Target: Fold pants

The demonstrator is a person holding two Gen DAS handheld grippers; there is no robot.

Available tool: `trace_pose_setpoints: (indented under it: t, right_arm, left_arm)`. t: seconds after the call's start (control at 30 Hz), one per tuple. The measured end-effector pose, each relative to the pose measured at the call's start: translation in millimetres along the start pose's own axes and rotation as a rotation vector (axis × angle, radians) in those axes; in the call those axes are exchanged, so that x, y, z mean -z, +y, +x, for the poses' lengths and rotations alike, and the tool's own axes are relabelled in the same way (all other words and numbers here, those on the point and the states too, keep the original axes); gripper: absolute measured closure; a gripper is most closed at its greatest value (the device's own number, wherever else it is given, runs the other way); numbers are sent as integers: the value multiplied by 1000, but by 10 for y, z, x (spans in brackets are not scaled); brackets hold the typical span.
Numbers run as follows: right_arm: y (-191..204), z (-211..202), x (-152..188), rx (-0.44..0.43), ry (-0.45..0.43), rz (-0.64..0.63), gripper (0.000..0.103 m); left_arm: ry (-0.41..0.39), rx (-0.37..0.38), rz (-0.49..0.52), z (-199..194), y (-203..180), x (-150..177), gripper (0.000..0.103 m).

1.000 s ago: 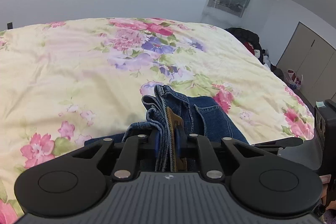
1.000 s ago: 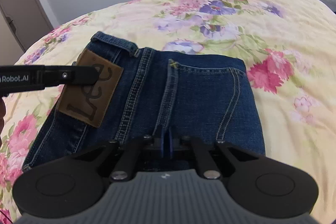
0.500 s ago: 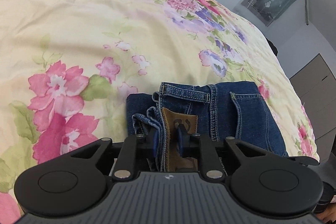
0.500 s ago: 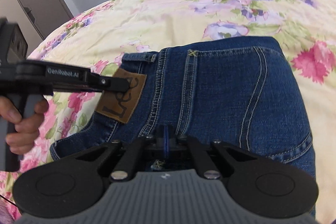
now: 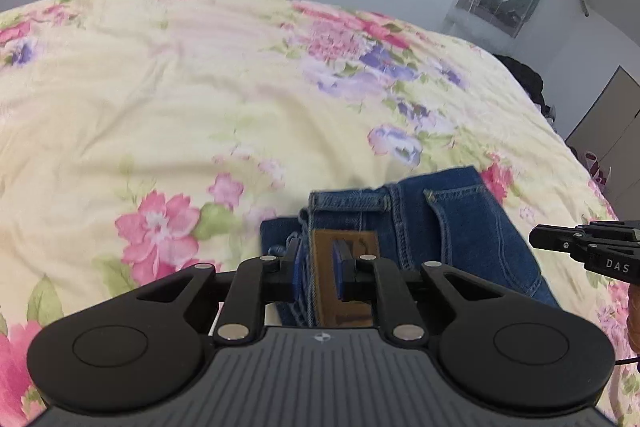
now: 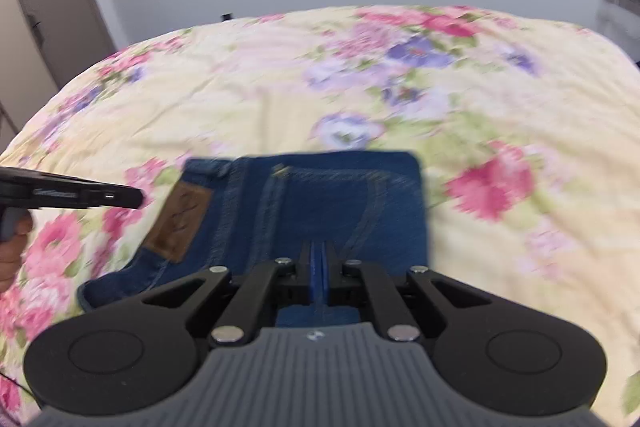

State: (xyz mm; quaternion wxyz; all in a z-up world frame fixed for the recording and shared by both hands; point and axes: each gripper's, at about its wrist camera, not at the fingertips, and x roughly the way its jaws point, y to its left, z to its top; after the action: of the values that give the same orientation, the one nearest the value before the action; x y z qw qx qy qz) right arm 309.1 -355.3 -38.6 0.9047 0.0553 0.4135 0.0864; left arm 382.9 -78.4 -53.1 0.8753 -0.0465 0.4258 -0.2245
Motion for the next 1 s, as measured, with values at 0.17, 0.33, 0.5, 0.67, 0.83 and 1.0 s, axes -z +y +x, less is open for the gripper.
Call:
trace_pose_setpoints:
  t: [0.17,0.33,0.5,0.67,0.83,1.0]
  right_arm:
    - [-255,137,-217,81,-30,-1,103]
    - [-349,525,-316,61,-38,38,103]
    - [-396,987,-256,74,55,66,103]
    - [-397,950,-229,65,80,86,103]
    - [-352,453,7,35,79,74,103]
    - [-263,-120,428,40,62,32,103]
  left_arm:
    - [-29,-27,50,287,-256,-123,87]
    - [7,-47,33,658,-157,16,93]
    - [44,-47,5,827,1,48,97]
    - [52,-111,64,721,-165,49,97]
    - [36,-71,147,288,-405,307,97]
    - [48,-39,202,-108,-597,663,97]
